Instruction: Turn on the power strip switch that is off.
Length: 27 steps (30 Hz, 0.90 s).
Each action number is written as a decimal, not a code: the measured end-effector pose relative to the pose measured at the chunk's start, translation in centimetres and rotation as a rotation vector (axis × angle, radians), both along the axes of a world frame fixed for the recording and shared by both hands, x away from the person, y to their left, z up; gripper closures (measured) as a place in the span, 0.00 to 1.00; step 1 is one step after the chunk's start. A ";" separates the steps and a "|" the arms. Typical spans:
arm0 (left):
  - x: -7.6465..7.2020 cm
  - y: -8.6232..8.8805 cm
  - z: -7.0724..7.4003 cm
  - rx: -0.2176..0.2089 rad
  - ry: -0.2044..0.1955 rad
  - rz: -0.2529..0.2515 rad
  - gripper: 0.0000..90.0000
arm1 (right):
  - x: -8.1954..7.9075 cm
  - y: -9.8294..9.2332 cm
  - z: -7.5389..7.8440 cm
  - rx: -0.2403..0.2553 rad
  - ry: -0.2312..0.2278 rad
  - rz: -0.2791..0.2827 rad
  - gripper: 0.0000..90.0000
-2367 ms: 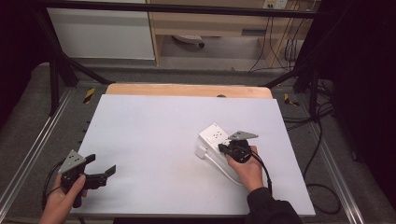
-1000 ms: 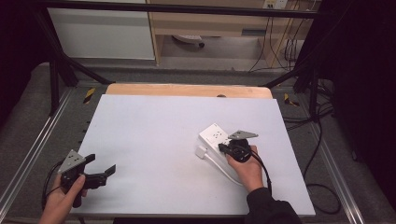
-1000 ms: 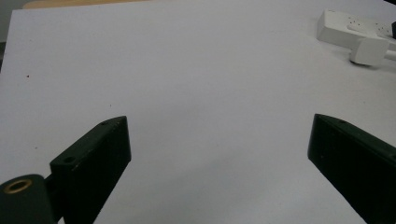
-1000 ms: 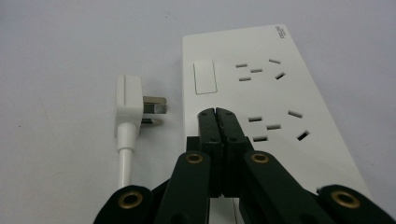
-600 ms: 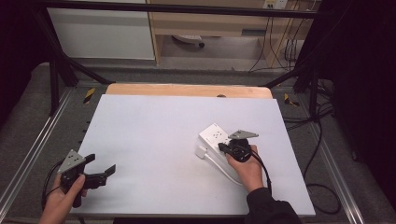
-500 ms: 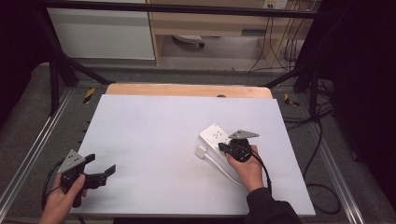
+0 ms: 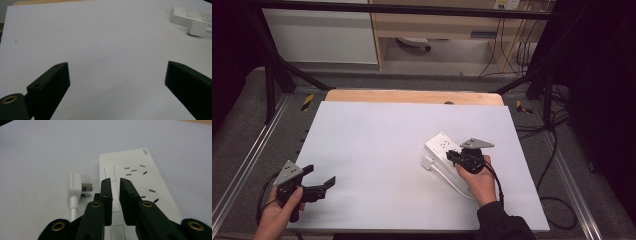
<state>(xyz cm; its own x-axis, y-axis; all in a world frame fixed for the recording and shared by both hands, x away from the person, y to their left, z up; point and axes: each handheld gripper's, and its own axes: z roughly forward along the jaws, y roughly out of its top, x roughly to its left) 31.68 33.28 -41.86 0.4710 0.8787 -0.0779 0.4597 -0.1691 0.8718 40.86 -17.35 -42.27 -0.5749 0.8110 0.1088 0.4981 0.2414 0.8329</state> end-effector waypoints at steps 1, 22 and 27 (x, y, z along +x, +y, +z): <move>0.0 0.0 0.0 0.000 0.000 0.000 0.07 | -0.1 -0.1 0.2 0.005 -0.008 0.000 0.77; -0.1 0.0 0.1 -0.008 -0.007 0.002 0.07 | -4.6 -6.6 1.0 0.024 -0.116 -0.165 0.04; 0.0 0.1 0.1 -0.006 -0.007 0.004 0.07 | -5.5 -9.3 0.3 0.030 -0.079 -0.242 0.05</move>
